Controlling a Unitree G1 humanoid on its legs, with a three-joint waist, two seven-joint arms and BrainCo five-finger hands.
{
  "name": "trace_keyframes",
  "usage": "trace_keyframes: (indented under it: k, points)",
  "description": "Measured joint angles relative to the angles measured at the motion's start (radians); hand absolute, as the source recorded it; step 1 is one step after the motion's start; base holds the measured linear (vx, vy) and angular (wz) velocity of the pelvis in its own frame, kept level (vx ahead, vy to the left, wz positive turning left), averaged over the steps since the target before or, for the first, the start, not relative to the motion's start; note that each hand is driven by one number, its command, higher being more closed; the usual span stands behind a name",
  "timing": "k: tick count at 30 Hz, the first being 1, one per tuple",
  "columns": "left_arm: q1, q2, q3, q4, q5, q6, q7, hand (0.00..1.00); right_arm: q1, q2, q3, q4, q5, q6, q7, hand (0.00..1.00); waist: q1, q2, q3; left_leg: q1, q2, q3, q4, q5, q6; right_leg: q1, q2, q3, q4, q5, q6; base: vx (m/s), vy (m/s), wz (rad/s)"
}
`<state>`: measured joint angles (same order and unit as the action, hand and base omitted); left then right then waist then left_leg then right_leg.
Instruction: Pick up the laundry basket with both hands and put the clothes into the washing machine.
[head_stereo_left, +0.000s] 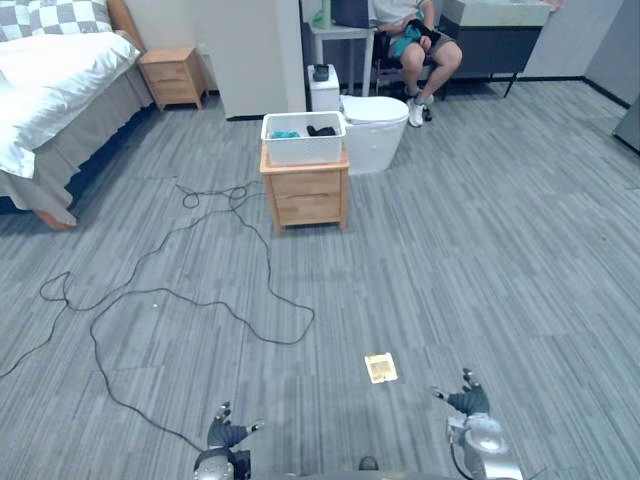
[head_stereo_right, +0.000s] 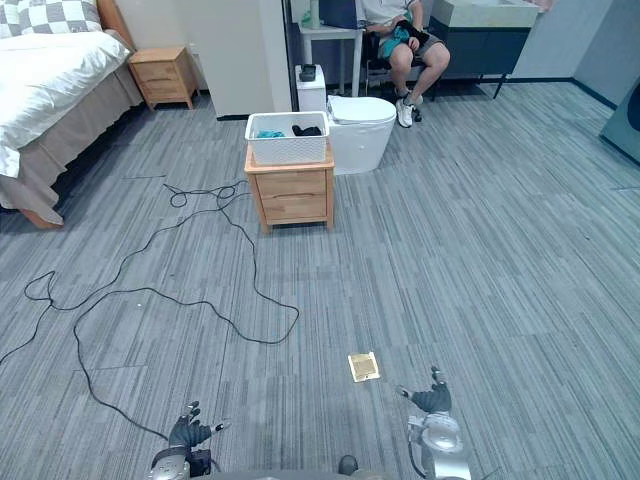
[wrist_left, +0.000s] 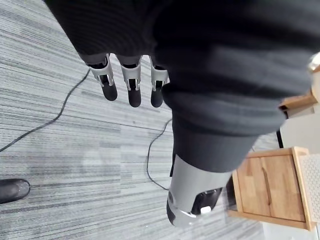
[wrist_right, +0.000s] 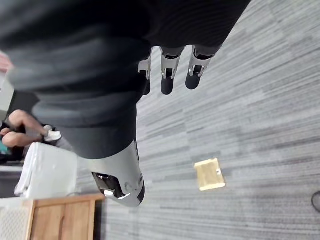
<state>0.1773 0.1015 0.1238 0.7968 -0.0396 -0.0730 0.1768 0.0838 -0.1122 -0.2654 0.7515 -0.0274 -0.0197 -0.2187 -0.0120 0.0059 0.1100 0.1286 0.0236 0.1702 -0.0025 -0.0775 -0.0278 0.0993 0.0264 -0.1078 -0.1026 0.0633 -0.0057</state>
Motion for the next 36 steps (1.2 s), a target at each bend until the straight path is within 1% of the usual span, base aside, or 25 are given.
trace_keyframes:
  k: [4,6,10,12,17,19,20,21,22,23,24,25,26,27,28,29,30,31,32,33,34,35,36]
  points:
    - [0.0,0.021,0.044,0.001,-0.01,0.0,-0.001,0.0,0.002,-0.017,-0.02,0.012,0.009,0.002,0.001,0.0,0.0,-0.001,-0.001,0.006,0.002,-0.002,-0.011,0.003,0.004,-0.001,0.004,-0.004,0.004,0.0,-0.001,0.07,0.015,0.01]
    - [0.0,0.031,0.045,0.001,-0.01,0.0,-0.001,0.0,0.002,-0.017,-0.027,0.012,0.009,0.002,0.004,0.0,0.0,-0.001,-0.001,0.008,0.002,-0.002,-0.018,0.007,0.01,-0.002,0.004,-0.008,0.004,0.0,-0.001,0.07,0.024,0.0]
    - [-0.002,0.033,0.046,0.001,-0.013,0.0,-0.003,0.0,-0.009,-0.016,-0.04,0.02,0.01,0.002,0.004,0.0,-0.001,-0.001,-0.001,0.004,-0.002,-0.004,-0.022,0.007,0.01,-0.008,0.001,-0.022,0.004,-0.001,0.001,0.04,0.028,0.01]
    - [-0.003,0.032,0.047,-0.001,-0.033,0.0,-0.002,0.0,-0.026,-0.016,-0.04,0.02,0.018,0.003,0.004,0.0,-0.001,-0.002,-0.001,-0.014,-0.007,-0.002,-0.022,0.007,0.01,-0.027,-0.004,-0.022,0.004,-0.003,0.003,0.02,0.033,-0.03]
    - [-0.002,0.026,0.049,-0.007,-0.051,-0.001,-0.002,0.0,-0.058,-0.01,-0.04,0.02,0.019,0.005,0.004,0.0,0.003,-0.009,0.01,-0.049,-0.014,0.024,-0.015,0.006,0.012,-0.067,-0.011,0.003,0.004,-0.003,0.004,0.0,0.02,-0.13]
    - [-0.003,0.019,0.049,-0.018,-0.066,-0.001,-0.001,0.0,-0.075,-0.008,-0.039,0.02,0.019,0.005,0.003,0.0,0.003,-0.01,0.016,-0.074,-0.016,0.03,-0.005,-0.003,0.024,-0.089,-0.013,0.012,0.004,-0.003,0.004,-0.03,0.013,-0.16]
    - [-0.002,0.012,0.049,-0.029,-0.074,-0.001,0.0,0.0,-0.079,-0.007,-0.039,0.02,0.019,0.006,0.002,0.0,0.005,-0.009,0.018,-0.093,-0.016,0.039,0.015,-0.016,0.036,-0.103,-0.013,0.029,0.005,-0.003,0.004,-0.03,0.021,-0.27]
    - [0.001,0.001,0.049,-0.047,-0.078,-0.001,0.001,0.0,-0.087,-0.006,-0.038,0.02,0.019,0.006,0.001,0.0,0.016,0.0,0.029,-0.103,-0.009,0.056,0.046,-0.044,0.046,-0.114,-0.011,0.043,0.023,-0.013,0.014,-0.02,0.04,-0.43]
    - [0.001,-0.012,0.048,-0.064,-0.081,-0.002,0.001,0.0,-0.092,-0.008,-0.037,0.019,0.019,0.006,-0.001,0.0,0.028,0.009,0.039,-0.113,-0.003,0.069,0.079,-0.071,0.05,-0.142,-0.01,0.055,0.082,-0.052,0.027,-0.01,0.041,-0.45]
    - [0.002,-0.02,0.047,-0.078,-0.085,-0.002,0.003,0.0,-0.097,-0.01,-0.033,0.019,0.019,0.007,-0.001,0.0,0.028,0.016,0.046,-0.12,0.001,0.08,0.102,-0.09,0.053,-0.174,-0.011,0.058,0.147,-0.089,0.03,-0.01,0.051,-0.29]
    - [0.005,-0.026,0.04,-0.104,-0.086,-0.004,0.003,0.0,-0.101,-0.01,-0.025,0.014,0.019,0.007,-0.001,0.0,0.023,0.019,0.061,-0.129,-0.005,0.082,0.146,-0.125,0.064,-0.237,-0.028,0.055,0.308,-0.168,0.041,0.01,0.068,-0.1]
    - [0.002,-0.021,0.035,-0.113,-0.086,-0.006,0.003,0.0,-0.089,-0.01,-0.007,0.012,0.018,0.009,-0.001,0.0,0.021,0.011,0.07,-0.13,-0.022,0.082,0.175,-0.161,0.072,-0.297,-0.055,0.045,0.457,-0.232,0.047,0.03,0.079,-0.02]
    - [0.002,-0.018,0.035,-0.117,-0.085,-0.006,0.003,0.0,-0.086,-0.01,0.002,0.011,0.018,0.009,-0.001,0.0,0.02,0.007,0.078,-0.127,-0.03,0.081,0.187,-0.176,0.075,-0.321,-0.073,0.034,0.524,-0.252,0.053,0.06,0.102,-0.03]
    - [0.0,-0.017,0.033,-0.119,-0.085,-0.006,0.004,0.0,-0.085,-0.01,0.011,0.009,0.019,0.011,-0.001,0.0,0.02,0.009,0.093,-0.113,-0.036,0.074,0.198,-0.197,0.094,-0.36,-0.091,0.017,0.636,-0.26,0.061,0.11,0.104,0.06]
    - [-0.001,-0.008,0.021,-0.121,-0.083,-0.005,0.007,0.0,-0.083,-0.007,0.019,0.007,0.018,0.018,-0.002,0.0,0.002,0.008,0.113,-0.088,-0.04,0.062,0.204,-0.215,0.11,-0.417,-0.113,-0.013,0.765,-0.281,0.062,0.14,0.101,0.13]
    - [0.003,0.006,0.005,-0.122,-0.083,-0.004,0.008,0.0,-0.082,-0.003,0.034,0.006,0.018,0.027,-0.001,0.0,-0.004,0.005,0.123,-0.06,-0.045,0.053,0.204,-0.234,0.112,-0.449,-0.122,-0.032,0.798,-0.313,0.058,0.2,0.084,0.12]
    - [0.002,0.012,-0.001,-0.121,-0.083,-0.004,0.009,0.0,-0.083,-0.003,0.038,0.004,0.018,0.027,-0.002,0.0,-0.003,0.004,0.13,-0.044,-0.044,0.052,0.203,-0.239,0.11,-0.466,-0.126,-0.037,0.793,-0.317,0.056,0.27,0.065,0.1]
    - [-0.004,0.016,-0.007,-0.121,-0.083,-0.003,0.009,0.0,-0.083,-0.006,0.043,-0.003,0.018,0.027,-0.001,0.0,-0.004,0.004,0.137,-0.017,-0.038,0.048,0.197,-0.241,0.108,-0.501,-0.125,-0.068,0.753,-0.315,0.055,0.41,0.05,0.18]
    - [-0.014,0.017,-0.008,-0.121,-0.084,-0.003,0.009,0.0,-0.083,-0.01,0.049,-0.017,0.018,0.027,-0.001,0.0,-0.011,0.011,0.145,0.005,-0.032,0.035,0.182,-0.242,0.108,-0.526,-0.119,-0.087,0.687,-0.303,0.053,0.49,0.005,0.48]
    - [-0.033,0.018,-0.013,-0.121,-0.084,-0.003,0.012,0.0,-0.086,-0.014,0.051,-0.042,0.018,0.026,-0.002,0.0,-0.032,0.022,0.166,0.036,-0.017,0.005,0.155,-0.241,0.106,-0.551,-0.101,-0.1,0.567,-0.256,0.059,0.47,-0.029,0.56]
    - [-0.043,0.019,-0.014,-0.121,-0.084,-0.004,0.014,0.0,-0.086,-0.016,0.051,-0.057,0.018,0.026,-0.002,0.0,-0.037,0.027,0.174,0.053,-0.012,-0.007,0.14,-0.236,0.099,-0.559,-0.09,-0.105,0.491,-0.213,0.062,0.54,-0.066,0.75]
    - [-0.053,0.024,-0.017,-0.121,-0.083,-0.005,0.02,0.0,-0.079,-0.015,0.054,-0.074,0.018,0.025,-0.002,0.0,-0.048,0.013,0.18,0.09,-0.016,-0.034,0.108,-0.229,0.078,-0.563,-0.085,-0.104,0.344,-0.132,0.071,0.58,-0.099,0.72]
    - [-0.059,0.03,-0.026,-0.118,-0.083,-0.006,0.021,0.0,-0.069,-0.017,0.059,-0.08,0.017,0.025,-0.002,0.0,-0.054,0.0,0.18,0.13,-0.019,-0.06,0.098,-0.247,0.027,-0.575,-0.077,-0.087,0.306,-0.024,0.031,0.61,-0.114,0.69]
